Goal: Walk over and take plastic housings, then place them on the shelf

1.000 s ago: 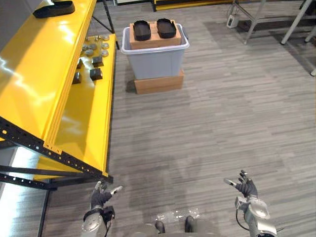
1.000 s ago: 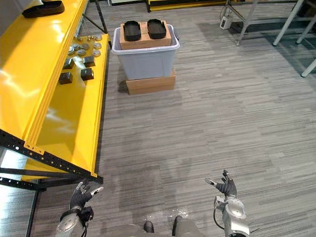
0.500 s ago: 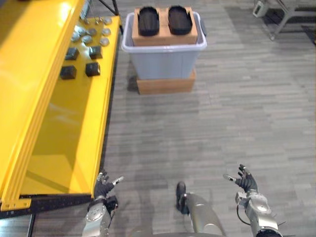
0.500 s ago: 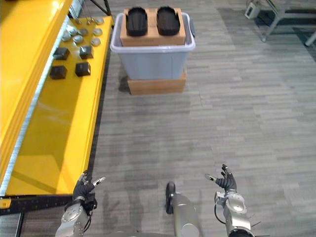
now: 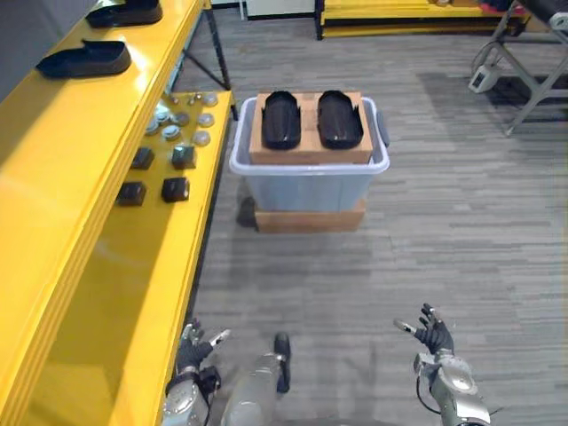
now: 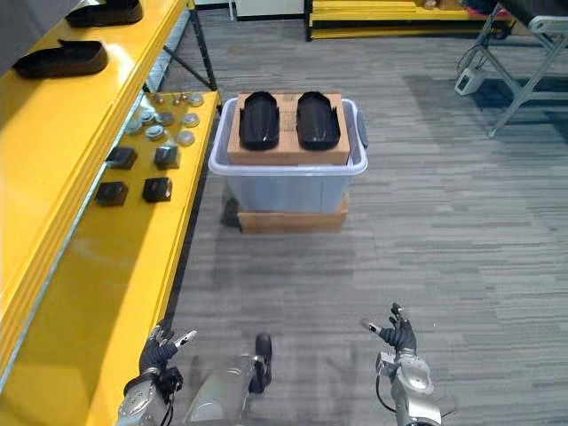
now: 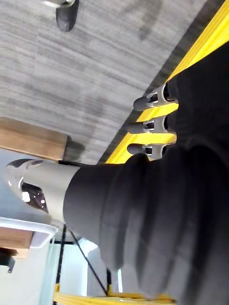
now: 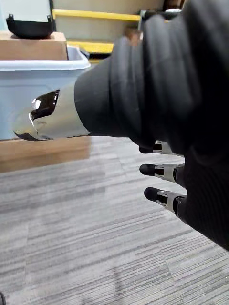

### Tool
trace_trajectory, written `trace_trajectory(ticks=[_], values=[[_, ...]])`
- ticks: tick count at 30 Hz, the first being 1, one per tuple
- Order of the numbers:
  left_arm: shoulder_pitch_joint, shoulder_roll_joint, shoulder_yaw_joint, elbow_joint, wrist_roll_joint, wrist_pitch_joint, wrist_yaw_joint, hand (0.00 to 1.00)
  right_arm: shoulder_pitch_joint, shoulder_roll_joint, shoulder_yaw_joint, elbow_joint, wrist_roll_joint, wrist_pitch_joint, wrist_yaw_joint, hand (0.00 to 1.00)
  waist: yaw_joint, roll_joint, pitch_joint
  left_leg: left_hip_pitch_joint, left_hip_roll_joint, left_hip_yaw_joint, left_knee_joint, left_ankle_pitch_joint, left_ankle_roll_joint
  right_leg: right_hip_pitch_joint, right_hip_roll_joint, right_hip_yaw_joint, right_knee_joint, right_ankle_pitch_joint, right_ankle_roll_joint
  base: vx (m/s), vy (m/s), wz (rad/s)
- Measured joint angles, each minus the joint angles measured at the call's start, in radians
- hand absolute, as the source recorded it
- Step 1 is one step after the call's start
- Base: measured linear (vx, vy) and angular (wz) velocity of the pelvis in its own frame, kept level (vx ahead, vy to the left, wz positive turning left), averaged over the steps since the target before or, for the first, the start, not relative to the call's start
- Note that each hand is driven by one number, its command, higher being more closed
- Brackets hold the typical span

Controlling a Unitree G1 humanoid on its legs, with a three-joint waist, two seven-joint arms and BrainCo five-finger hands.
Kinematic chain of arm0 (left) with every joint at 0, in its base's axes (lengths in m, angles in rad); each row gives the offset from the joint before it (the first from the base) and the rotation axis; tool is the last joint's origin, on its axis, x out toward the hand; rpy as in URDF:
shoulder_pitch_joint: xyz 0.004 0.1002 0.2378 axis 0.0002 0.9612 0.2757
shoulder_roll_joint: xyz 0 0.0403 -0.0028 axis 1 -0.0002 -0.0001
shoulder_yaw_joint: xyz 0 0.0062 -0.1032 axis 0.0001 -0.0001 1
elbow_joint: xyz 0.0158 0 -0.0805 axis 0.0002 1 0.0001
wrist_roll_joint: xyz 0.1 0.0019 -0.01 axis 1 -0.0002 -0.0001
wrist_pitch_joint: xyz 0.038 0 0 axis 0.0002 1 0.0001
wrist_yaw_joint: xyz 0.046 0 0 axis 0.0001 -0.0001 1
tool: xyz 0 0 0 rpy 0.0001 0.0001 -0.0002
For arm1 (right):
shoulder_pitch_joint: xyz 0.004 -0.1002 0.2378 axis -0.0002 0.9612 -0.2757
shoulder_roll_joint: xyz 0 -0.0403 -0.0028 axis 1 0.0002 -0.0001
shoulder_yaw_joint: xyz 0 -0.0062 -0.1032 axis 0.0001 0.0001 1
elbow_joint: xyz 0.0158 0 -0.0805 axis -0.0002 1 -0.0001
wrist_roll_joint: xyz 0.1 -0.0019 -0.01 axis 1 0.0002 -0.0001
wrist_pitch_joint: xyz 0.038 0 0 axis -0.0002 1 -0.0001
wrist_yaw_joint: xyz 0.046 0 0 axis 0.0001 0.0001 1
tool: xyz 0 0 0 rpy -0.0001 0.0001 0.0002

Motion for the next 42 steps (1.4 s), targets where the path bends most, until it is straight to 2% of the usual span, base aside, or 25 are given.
trace_trajectory(ticks=[1, 3, 5, 6, 7, 8, 9, 10, 11, 12, 13, 14, 15, 16, 17, 18, 19, 20, 24, 26, 27, 28, 31, 36, 42], values=[[-0.007, -0.002, -0.006, -0.001, 0.000, 0.004, 0.000, 0.00, 0.010, 0.001, 0.007, 0.000, -0.001, 0.008, 0.000, 0.00, -0.009, 0.003, -0.001, 0.074, -0.006, -0.008, -0.003, -0.026, 0.006, -0.059, -0.037, -0.032, 0.145, -0.018, -0.030, 0.47, 0.097, 0.20], [-0.010, -0.001, -0.003, -0.001, 0.000, 0.004, 0.000, 0.00, 0.003, 0.001, 0.008, 0.000, -0.004, 0.010, 0.001, 0.00, -0.043, 0.017, -0.003, 0.164, 0.001, -0.033, -0.040, -0.040, 0.013, -0.145, -0.070, -0.101, 0.188, -0.059, -0.098, 0.54, 0.081, 0.26], [-0.020, 0.008, -0.001, 0.003, 0.000, 0.004, 0.000, 0.00, -0.013, 0.000, 0.007, 0.000, -0.009, 0.010, 0.003, 0.00, -0.045, 0.030, 0.003, 0.237, 0.020, -0.043, -0.084, -0.072, 0.004, -0.228, -0.068, -0.137, 0.082, -0.085, -0.112, 0.48, 0.029, 0.13], [-0.024, 0.015, 0.007, 0.006, 0.000, 0.004, 0.000, 0.00, -0.023, -0.001, 0.007, 0.006, -0.009, 0.010, 0.004, 0.00, -0.045, 0.035, 0.009, 0.269, 0.030, -0.046, -0.092, -0.087, -0.007, -0.261, -0.059, -0.150, -0.058, -0.095, -0.103, 0.54, -0.075, 0.08], [-0.024, 0.017, 0.025, 0.017, 0.000, 0.005, 0.000, 0.00, -0.033, -0.005, 0.006, 0.022, -0.009, 0.011, 0.004, 0.00, -0.047, 0.034, 0.011, 0.303, 0.045, -0.046, -0.099, -0.093, -0.018, -0.256, -0.026, -0.147, -0.278, -0.087, -0.096, 0.54, -0.105, 0.12], [-0.025, 0.019, 0.030, 0.020, 0.000, 0.005, 0.001, 0.00, -0.033, -0.005, 0.005, 0.023, -0.009, 0.011, 0.004, 0.00, -0.047, 0.039, 0.012, 0.314, 0.050, -0.047, -0.099, -0.098, -0.025, -0.253, -0.004, -0.134, -0.390, -0.073, -0.085, 0.53, -0.153, 0.21], [-0.019, 0.032, 0.042, 0.022, 0.000, 0.004, 0.003, 0.00, -0.033, -0.005, 0.005, 0.024, -0.009, 0.011, 0.004, 0.00, -0.048, 0.032, 0.011, 0.327, 0.051, -0.050, -0.097, -0.117, -0.056, -0.240, 0.030, -0.089, -0.575, -0.004, -0.084, 0.43, -0.163, 0.33], [-0.012, 0.047, 0.051, 0.022, 0.000, 0.004, 0.003, 0.00, -0.032, -0.010, 0.005, 0.032, -0.010, 0.011, 0.004, 0.00, -0.049, -0.001, -0.004, 0.350, 0.042, -0.069, -0.091, -0.158, -0.080, -0.237, 0.040, -0.053, -0.674, 0.113, -0.105, 0.44, -0.191, 0.44], [-0.007, 0.051, 0.058, 0.023, 0.000, 0.004, 0.004, 0.00, -0.030, -0.013, 0.005, 0.038, -0.010, 0.011, 0.004, 0.00, -0.050, -0.008, -0.007, 0.355, 0.038, -0.084, -0.080, -0.185, -0.087, -0.237, 0.039, -0.043, -0.676, 0.204, -0.130, 0.47, -0.230, 0.48], [-0.006, 0.033, 0.068, 0.046, 0.000, 0.008, 0.006, 0.00, -0.040, -0.037, 0.004, 0.060, -0.010, 0.019, 0.003, 0.00, -0.051, 0.030, -0.010, 0.352, 0.080, -0.103, -0.032, -0.212, -0.107, -0.231, 0.061, -0.071, -0.635, 0.166, -0.158, 0.37, -0.196, 0.36], [0.001, 0.030, 0.068, 0.046, 0.000, 0.008, 0.006, 0.00, -0.040, -0.039, 0.004, 0.060, -0.010, 0.022, 0.003, 0.00, -0.050, 0.038, -0.012, 0.340, 0.092, -0.108, 0.016, -0.209, -0.114, -0.220, 0.069, -0.077, -0.642, 0.147, -0.161, 0.43, -0.241, 0.33], [0.008, 0.012, 0.067, 0.043, 0.000, 0.008, 0.012, 0.00, -0.033, -0.041, 0.004, 0.045, -0.009, 0.023, 0.003, 0.00, -0.051, 0.060, -0.009, 0.282, 0.129, -0.110, 0.151, -0.196, -0.133, -0.183, 0.082, -0.109, -0.673, 0.132, -0.169, 0.40, -0.255, 0.36], [0.010, -0.006, 0.075, 0.043, 0.000, 0.009, 0.015, 0.00, -0.026, -0.041, 0.004, 0.029, -0.008, 0.022, 0.003, 0.00, -0.052, 0.078, -0.005, 0.232, 0.157, -0.103, 0.272, -0.172, -0.134, -0.147, 0.101, -0.129, -0.701, 0.122, -0.178, 0.48, -0.297, 0.38], [0.015, -0.025, 0.076, 0.040, 0.000, 0.009, 0.014, 0.00, -0.013, -0.037, 0.009, 0.013, -0.006, 0.023, 0.003, 0.00, -0.042, 0.089, -0.004, 0.164, 0.196, -0.086, 0.438, -0.098, -0.123, -0.096, 0.125, -0.138, -0.740, 0.113, -0.194, 0.38, -0.229, 0.26], [0.020, -0.031, 0.074, 0.040, 0.000, 0.009, 0.014, 0.00, -0.011, -0.032, 0.012, 0.004, -0.005, 0.023, 0.002, 0.00, -0.040, 0.076, 0.003, 0.132, 0.221, -0.086, 0.503, -0.090, -0.122, -0.070, 0.131, -0.141, -0.757, 0.109, -0.202, 0.36, -0.187, 0.07], [0.023, -0.037, 0.072, 0.040, 0.000, 0.011, 0.012, 0.00, -0.013, -0.020, 0.013, -0.016, 0.003, 0.021, 0.001, 0.00, -0.039, 0.080, 0.002, 0.091, 0.245, -0.065, 0.563, -0.111, -0.118, -0.021, 0.137, -0.140, -0.786, 0.101, -0.214, 0.32, -0.166, -0.14], [0.022, -0.046, 0.071, 0.039, 0.000, 0.011, 0.010, 0.00, -0.016, -0.010, 0.008, -0.033, 0.006, 0.017, 0.000, 0.00, -0.036, 0.062, 0.006, 0.061, 0.249, -0.050, 0.528, -0.137, -0.117, 0.016, 0.137, -0.133, -0.813, 0.100, -0.216, 0.31, -0.161, -0.18], [0.021, -0.048, 0.071, 0.039, 0.000, 0.011, 0.009, 0.00, -0.020, -0.009, 0.006, -0.033, 0.006, 0.015, 0.000, 0.00, -0.035, 0.062, 0.006, 0.059, 0.249, -0.045, 0.508, -0.139, -0.115, 0.022, 0.137, -0.129, -0.818, 0.100, -0.216, 0.27, -0.119, -0.30], [-0.001, -0.067, 0.064, 0.039, 0.000, 0.011, -0.006, 0.00, -0.032, -0.005, -0.026, -0.034, 0.009, 0.009, -0.004, 0.00, -0.021, 0.075, 0.004, 0.040, 0.238, -0.042, 0.132, -0.126, -0.129, 0.060, 0.136, -0.088, -0.851, 0.093, -0.205, 0.21, 0.022, -0.30], [-0.007, -0.073, 0.061, 0.039, 0.001, 0.011, -0.006, 0.00, -0.018, -0.011, -0.047, -0.036, 0.009, 0.009, -0.008, 0.00, -0.022, 0.115, -0.010, 0.058, 0.243, -0.046, -0.007, 0.013, -0.116, 0.070, 0.153, -0.079, -0.852, 0.080, -0.181, 0.15, 0.163, -0.20], [-0.002, -0.074, 0.062, 0.045, 0.001, 0.013, -0.005, 0.00, -0.008, -0.009, -0.050, -0.033, 0.009, 0.015, -0.015, 0.00, -0.019, 0.112, -0.011, 0.088, 0.243, -0.039, -0.040, 0.033, -0.139, 0.074, 0.149, -0.065, -0.850, 0.070, -0.163, 0.09, 0.187, -0.28], [0.010, -0.070, 0.063, 0.041, 0.003, 0.013, -0.005, 0.00, 0.015, 0.004, -0.050, -0.051, 0.009, 0.015, -0.020, 0.00, -0.020, 0.091, -0.024, 0.115, 0.217, -0.024, -0.089, 0.032, -0.136, 0.075, 0.125, -0.055, -0.852, 0.063, -0.148, 0.08, 0.171, -0.24], [0.020, -0.059, 0.057, 0.042, 0.003, 0.013, -0.006, 0.00, 0.048, 0.011, -0.061, -0.110, 0.009, 0.015, -0.025, 0.00, -0.023, 0.062, -0.044, 0.154, 0.165, 0.008, -0.192, 0.067, -0.111, 0.074, 0.081, -0.041, -0.868, 0.065, -0.116, 0.10, 0.149, -0.07], [0.020, -0.031, 0.056, 0.042, 0.011, 0.013, -0.007, 0.00, 0.045, 0.006, -0.085, -0.180, -0.003, 0.014, -0.055, 0.00, -0.023, 0.065, -0.053, 0.192, 0.122, 0.016, -0.258, 0.090, -0.091, 0.105, 0.050, -0.038, -0.921, 0.079, -0.091, 0.09, 0.097, 0.01], [0.051, -0.007, 0.056, 0.044, 0.031, 0.012, -0.008, 0.00, 0.014, -0.040, -0.097, -0.302, -0.072, 0.012, -0.088, 0.00, -0.021, 0.066, -0.060, 0.207, 0.111, 0.011, -0.297, 0.098, -0.087, 0.110, 0.048, -0.041, -0.939, 0.077, -0.085, 0.05, 0.014, 0.01]])
